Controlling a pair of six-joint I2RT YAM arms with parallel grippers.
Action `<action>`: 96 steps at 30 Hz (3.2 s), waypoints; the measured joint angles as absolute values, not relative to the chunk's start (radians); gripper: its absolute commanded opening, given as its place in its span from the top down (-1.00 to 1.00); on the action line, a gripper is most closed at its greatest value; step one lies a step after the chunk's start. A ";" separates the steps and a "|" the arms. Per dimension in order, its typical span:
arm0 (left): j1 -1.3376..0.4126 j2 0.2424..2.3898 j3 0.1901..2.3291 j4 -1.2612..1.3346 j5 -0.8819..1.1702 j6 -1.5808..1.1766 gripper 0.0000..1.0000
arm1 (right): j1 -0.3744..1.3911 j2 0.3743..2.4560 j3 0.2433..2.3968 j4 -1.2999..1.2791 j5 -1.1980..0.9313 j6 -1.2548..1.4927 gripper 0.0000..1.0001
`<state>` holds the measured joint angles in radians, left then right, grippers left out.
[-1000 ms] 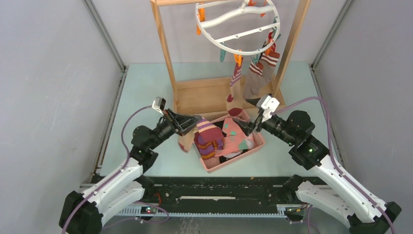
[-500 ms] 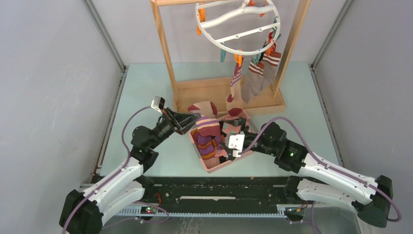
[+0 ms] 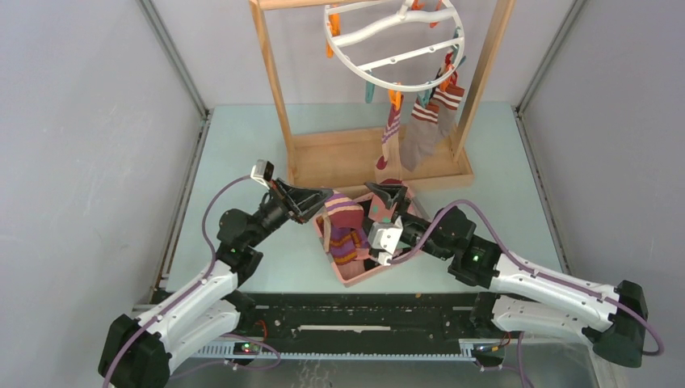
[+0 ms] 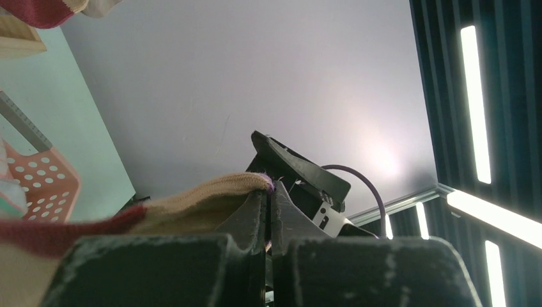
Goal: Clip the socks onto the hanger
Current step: Pick up the sock from the bin.
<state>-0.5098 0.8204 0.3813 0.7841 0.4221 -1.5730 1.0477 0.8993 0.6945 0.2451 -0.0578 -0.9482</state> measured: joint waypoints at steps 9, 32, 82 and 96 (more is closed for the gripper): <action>-0.510 0.827 0.380 0.785 0.422 -1.573 1.00 | 1.121 0.898 0.692 0.266 -0.111 -0.963 -0.47; -0.510 0.844 0.372 0.792 0.421 -1.573 0.51 | 1.136 0.896 0.692 0.255 -0.142 -0.923 1.00; -0.902 0.807 0.424 0.623 0.276 0.269 -0.30 | 0.735 0.846 0.813 0.040 -0.429 0.014 1.00; -0.910 0.864 0.456 0.785 0.272 0.168 0.27 | 0.742 0.852 0.813 0.025 -0.430 0.014 1.00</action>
<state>-0.9100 0.8642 0.4561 0.7853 0.2718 0.1677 0.7422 0.8516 0.8127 0.0254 -0.4297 0.0139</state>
